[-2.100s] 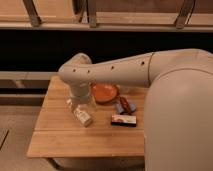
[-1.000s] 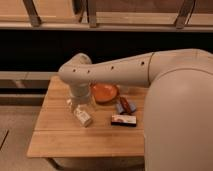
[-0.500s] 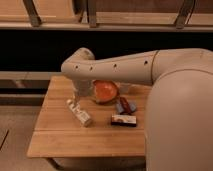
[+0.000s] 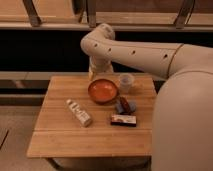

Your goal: Pick up the ceramic bowl

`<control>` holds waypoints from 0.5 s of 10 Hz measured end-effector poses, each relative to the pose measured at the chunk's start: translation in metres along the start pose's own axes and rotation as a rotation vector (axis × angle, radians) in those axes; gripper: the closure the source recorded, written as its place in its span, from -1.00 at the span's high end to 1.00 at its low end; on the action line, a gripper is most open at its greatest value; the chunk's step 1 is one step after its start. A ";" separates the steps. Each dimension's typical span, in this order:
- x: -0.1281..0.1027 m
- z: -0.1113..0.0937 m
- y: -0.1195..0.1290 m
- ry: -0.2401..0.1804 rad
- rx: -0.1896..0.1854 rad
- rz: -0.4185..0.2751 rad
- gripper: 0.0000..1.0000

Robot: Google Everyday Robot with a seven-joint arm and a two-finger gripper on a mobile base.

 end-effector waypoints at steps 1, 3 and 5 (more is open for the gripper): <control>-0.004 -0.002 -0.002 -0.006 0.003 -0.009 0.30; 0.010 0.005 0.011 0.015 -0.021 -0.023 0.30; 0.026 0.018 0.035 0.035 -0.084 -0.054 0.30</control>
